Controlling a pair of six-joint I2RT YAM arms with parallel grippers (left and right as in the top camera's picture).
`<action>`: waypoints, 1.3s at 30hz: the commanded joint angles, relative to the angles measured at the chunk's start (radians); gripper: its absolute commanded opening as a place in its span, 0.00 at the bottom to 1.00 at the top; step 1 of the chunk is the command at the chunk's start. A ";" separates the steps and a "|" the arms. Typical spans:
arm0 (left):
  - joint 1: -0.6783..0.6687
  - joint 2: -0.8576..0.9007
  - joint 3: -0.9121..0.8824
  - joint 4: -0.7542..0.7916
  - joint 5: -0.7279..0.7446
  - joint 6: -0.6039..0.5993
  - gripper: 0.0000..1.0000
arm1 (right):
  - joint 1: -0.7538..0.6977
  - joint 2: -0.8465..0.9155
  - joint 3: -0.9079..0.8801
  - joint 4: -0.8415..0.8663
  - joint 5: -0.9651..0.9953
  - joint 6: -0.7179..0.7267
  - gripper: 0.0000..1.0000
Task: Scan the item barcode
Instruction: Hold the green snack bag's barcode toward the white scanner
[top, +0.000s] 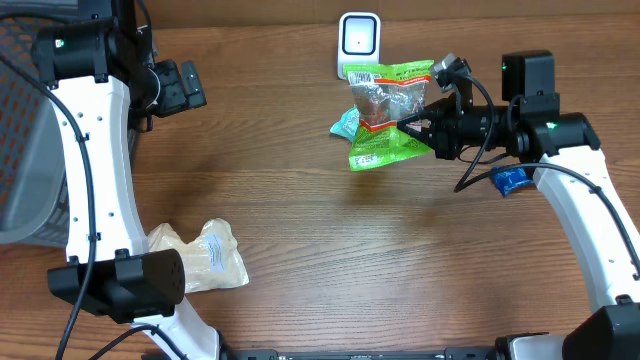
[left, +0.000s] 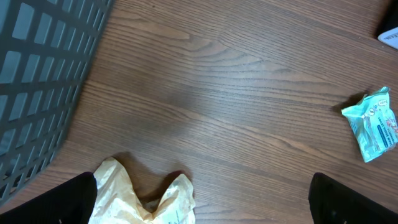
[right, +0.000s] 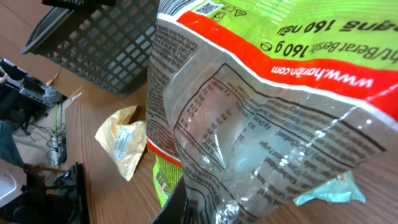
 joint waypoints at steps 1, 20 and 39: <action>0.005 -0.013 0.015 0.000 0.004 0.026 1.00 | 0.005 -0.039 0.051 0.038 0.017 0.021 0.04; 0.005 -0.013 0.015 0.000 0.004 0.026 1.00 | 0.273 0.251 0.047 0.686 1.432 -0.017 0.04; 0.005 -0.013 0.015 0.000 0.004 0.026 1.00 | 0.300 0.616 0.047 1.347 1.497 -0.800 0.04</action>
